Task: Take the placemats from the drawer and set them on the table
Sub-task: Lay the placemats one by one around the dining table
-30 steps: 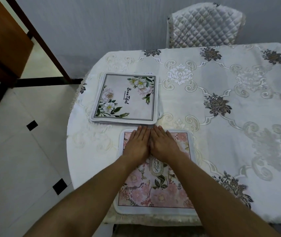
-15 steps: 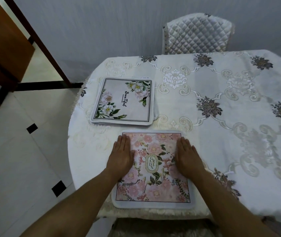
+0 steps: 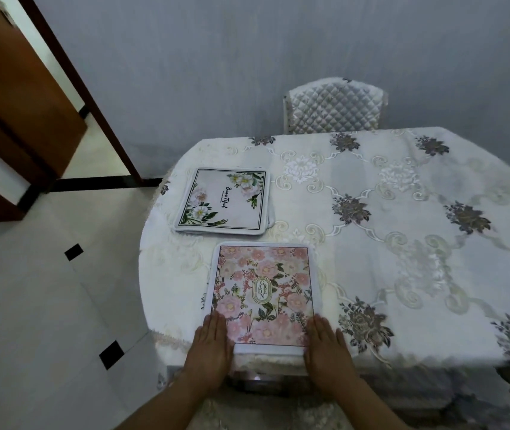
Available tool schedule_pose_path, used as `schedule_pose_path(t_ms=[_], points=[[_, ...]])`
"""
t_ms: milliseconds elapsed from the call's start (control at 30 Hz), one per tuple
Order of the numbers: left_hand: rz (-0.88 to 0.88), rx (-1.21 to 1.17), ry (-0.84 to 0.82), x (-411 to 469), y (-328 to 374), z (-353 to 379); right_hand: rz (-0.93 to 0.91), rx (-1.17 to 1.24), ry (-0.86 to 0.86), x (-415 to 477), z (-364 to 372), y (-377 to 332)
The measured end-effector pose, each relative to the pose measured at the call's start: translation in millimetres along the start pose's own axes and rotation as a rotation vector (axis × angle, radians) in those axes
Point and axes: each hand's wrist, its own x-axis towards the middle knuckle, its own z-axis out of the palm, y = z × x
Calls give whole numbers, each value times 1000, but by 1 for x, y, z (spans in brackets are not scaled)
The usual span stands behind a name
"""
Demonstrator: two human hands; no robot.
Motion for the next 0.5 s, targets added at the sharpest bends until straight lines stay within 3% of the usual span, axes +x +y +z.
schedule_pose_path(t_ms=[133,333,500], points=[[-46,-4,-73,-12,13,-33,31,-24,-10,-3,-36,-14],[3,2,238,-34,-10,-102,-103,2,204,-15,-101,-75],[-75,52,324,-59,-69,-148,-217,3,304,-28,-132,-151]])
